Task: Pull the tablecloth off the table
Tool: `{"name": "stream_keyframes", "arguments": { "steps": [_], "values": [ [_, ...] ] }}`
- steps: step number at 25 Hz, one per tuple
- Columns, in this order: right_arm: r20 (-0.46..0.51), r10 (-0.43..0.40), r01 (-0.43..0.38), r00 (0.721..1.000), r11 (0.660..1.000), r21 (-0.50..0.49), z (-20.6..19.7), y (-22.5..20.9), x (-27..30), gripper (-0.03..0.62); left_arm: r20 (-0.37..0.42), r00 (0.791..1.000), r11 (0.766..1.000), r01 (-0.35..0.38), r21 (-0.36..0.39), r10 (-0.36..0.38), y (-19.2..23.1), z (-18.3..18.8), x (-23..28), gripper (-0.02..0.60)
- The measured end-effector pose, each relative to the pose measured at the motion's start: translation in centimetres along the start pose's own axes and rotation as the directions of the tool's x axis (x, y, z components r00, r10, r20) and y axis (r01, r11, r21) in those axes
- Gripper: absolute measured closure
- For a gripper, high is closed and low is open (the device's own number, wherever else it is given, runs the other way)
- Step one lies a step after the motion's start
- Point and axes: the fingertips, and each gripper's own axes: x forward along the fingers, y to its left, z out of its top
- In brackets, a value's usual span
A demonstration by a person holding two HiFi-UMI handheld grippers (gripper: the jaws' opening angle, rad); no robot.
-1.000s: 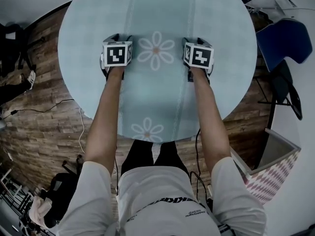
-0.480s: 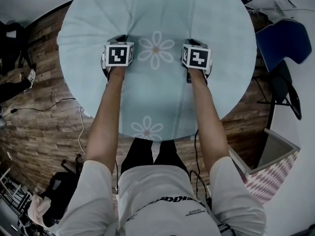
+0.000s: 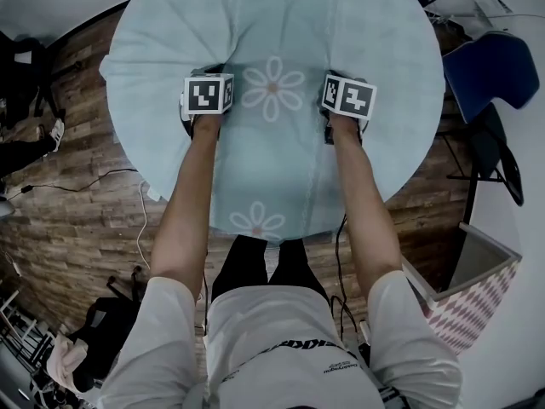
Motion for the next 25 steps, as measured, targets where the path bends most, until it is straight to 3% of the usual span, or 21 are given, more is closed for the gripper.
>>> {"name": "stream_keyframes", "arguments": {
  "steps": [11,18,25],
  "values": [
    [0.046,0.039,-0.039,0.998,0.999,-0.009,-0.9,0.7,-3.6,0.56,0.061,0.998,0.999,0.011,0.039,-0.013,-1.6,-0.8,-3.0,0.566],
    [0.085,0.097,-0.101,0.992,0.994,0.04,-2.1,1.0,-6.6,0.56,0.119,0.993,1.0,0.0,-0.026,0.003,-2.8,-1.5,-6.6,0.566],
    [0.109,0.122,-0.122,0.987,0.992,-0.004,-3.6,1.5,-10.3,0.56,0.148,0.989,0.998,-0.002,-0.062,0.011,-4.4,-3.1,-10.5,0.566]
  ]
}}
